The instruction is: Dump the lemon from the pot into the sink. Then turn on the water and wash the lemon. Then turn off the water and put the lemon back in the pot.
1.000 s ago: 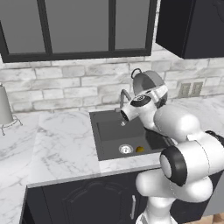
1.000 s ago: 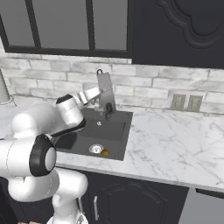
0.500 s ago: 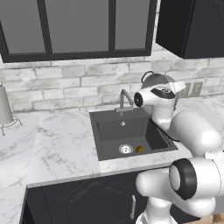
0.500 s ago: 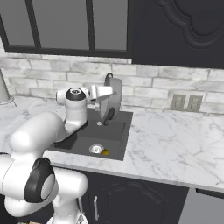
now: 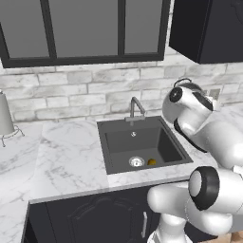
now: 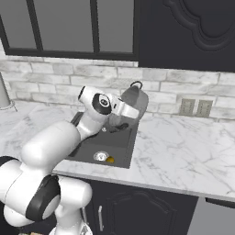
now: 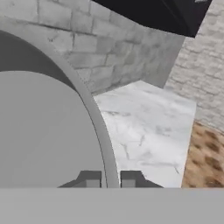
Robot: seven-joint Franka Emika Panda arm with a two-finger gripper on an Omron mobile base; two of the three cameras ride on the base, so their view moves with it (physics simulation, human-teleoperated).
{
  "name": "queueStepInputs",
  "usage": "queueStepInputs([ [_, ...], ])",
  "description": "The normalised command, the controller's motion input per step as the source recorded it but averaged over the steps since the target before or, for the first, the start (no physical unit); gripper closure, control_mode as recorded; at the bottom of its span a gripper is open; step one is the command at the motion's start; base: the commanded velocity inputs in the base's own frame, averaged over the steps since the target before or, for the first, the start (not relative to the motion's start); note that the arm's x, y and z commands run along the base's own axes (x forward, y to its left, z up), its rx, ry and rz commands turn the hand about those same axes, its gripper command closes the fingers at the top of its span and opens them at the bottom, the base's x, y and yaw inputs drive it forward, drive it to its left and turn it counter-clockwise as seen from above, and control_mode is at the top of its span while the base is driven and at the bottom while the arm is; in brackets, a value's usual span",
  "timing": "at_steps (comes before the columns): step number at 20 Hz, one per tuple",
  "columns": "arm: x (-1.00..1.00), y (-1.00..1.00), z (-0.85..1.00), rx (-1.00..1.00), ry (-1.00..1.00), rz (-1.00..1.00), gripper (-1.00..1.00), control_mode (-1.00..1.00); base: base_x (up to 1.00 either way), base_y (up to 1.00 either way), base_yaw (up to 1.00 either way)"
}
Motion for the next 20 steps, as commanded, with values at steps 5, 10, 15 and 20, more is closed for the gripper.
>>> queueStepInputs([
  [5,-0.07,-0.61,-0.33,0.55,-0.03,-0.26,1.0,-1.0,0.0,0.0,0.0],
  [10,0.0,-0.14,-0.33,0.37,0.0,-0.15,1.0,-1.0,0.0,0.0,0.0],
  [15,-0.35,-0.01,-0.41,0.22,-0.03,-0.13,1.0,-1.0,0.0,0.0,0.0],
  [20,-0.44,-0.06,-0.54,0.1,0.0,-0.16,1.0,-1.0,0.0,0.0,0.0],
])
